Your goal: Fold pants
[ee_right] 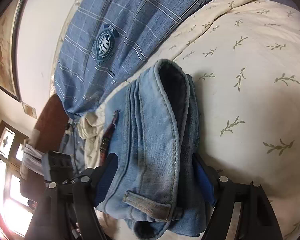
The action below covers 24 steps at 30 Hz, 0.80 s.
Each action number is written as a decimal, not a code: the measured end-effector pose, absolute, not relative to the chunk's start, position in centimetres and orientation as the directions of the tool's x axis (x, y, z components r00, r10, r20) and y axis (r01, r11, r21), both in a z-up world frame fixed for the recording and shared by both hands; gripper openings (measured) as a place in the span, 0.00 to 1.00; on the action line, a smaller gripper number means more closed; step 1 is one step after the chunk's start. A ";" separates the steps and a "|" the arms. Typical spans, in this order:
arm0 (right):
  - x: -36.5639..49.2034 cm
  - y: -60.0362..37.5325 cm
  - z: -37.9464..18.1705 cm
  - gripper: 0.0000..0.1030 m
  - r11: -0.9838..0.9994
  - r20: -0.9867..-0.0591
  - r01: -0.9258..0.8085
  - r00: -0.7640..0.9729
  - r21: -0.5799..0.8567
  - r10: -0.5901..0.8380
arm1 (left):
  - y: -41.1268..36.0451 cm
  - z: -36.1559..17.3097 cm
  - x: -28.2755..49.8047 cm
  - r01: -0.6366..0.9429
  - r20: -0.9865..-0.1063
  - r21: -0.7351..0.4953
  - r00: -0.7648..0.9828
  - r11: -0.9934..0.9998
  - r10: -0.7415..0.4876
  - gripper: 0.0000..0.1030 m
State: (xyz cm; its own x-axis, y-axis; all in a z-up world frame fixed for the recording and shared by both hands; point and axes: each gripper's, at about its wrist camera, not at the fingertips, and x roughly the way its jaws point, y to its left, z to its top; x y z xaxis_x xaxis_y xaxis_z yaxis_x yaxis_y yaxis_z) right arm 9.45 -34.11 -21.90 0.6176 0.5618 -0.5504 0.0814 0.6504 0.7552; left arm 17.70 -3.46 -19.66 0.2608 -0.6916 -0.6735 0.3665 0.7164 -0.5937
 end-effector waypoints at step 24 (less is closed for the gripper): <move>8.6 -29.4 -14.9 0.36 0.887 -0.470 -0.125 0.811 0.444 0.349 | -4.7 -13.9 14.5 0.556 -0.528 -0.405 0.506 0.726 -0.682 0.84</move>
